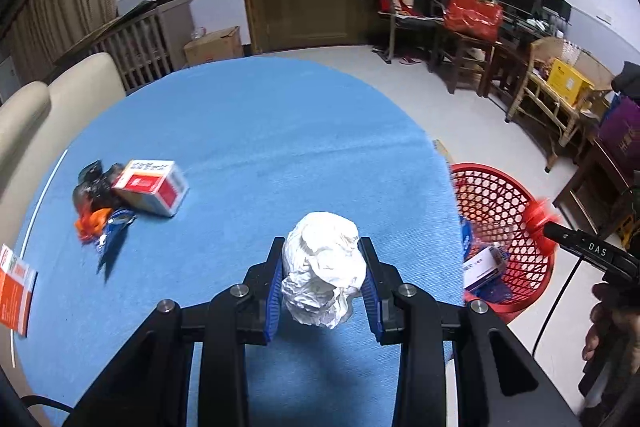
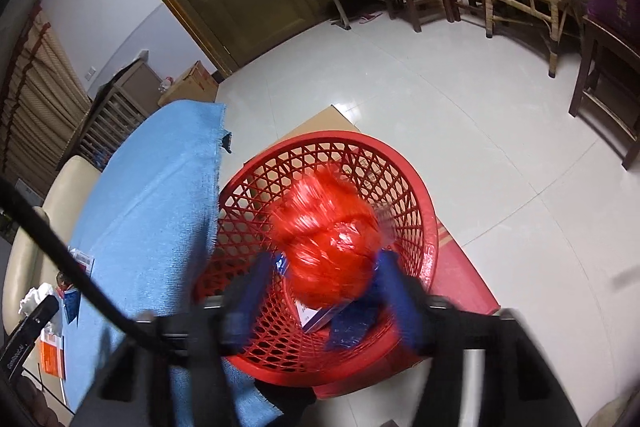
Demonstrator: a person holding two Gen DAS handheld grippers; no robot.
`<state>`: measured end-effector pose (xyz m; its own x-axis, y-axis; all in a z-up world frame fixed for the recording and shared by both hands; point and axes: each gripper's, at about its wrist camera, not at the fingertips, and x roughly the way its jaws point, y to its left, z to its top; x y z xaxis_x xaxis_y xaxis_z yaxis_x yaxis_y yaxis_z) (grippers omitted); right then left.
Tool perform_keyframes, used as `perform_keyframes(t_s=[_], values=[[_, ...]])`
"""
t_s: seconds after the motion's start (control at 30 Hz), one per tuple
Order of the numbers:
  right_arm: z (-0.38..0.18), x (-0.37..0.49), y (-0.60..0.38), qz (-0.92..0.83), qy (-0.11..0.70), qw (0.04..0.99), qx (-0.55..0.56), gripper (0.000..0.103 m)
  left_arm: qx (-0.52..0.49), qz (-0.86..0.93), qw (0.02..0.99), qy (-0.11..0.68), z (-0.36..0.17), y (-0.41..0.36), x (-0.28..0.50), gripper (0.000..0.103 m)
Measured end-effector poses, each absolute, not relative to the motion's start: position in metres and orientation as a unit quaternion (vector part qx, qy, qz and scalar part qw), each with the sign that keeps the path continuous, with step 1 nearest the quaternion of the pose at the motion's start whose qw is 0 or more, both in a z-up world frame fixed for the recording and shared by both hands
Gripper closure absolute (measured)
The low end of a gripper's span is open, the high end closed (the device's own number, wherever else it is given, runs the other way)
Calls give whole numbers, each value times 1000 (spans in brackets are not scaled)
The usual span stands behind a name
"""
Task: Collect trash
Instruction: 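Drop the red bag in the basket with the right tool while the left carries foil, then release the white foil ball into the red basket with the left tool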
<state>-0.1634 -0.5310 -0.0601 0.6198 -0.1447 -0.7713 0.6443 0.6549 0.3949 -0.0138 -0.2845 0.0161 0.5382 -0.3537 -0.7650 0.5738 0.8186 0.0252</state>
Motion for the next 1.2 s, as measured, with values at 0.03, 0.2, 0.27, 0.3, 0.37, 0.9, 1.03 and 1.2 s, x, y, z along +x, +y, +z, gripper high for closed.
perform_keyframes(t_s=[0.03,0.2,0.27,0.3,0.37,0.9,1.03,1.2], values=[[-58,-165,-531,-238,361,834,342,33,139,-272,865,399,16,-289,-15,67],[-42,-179,-538,-249,332,839,351,33,149,-301,855,395,17,-320,-21,67],[-35,-184,-538,-251,323,842,352,33,153,-314,850,395,16,-332,-23,67],[-31,-187,-538,-250,319,844,352,33,156,-324,845,396,15,-341,-25,67],[-29,-189,-539,-249,313,845,354,33,161,-340,836,399,14,-357,-30,67],[-25,-217,-542,-259,291,839,380,33,201,-400,784,430,-10,-442,-38,28],[-30,-216,-536,-255,296,838,382,33,184,-387,800,420,-1,-413,-29,28],[-34,-207,-522,-242,307,838,380,33,161,-347,821,424,-2,-356,-13,28]])
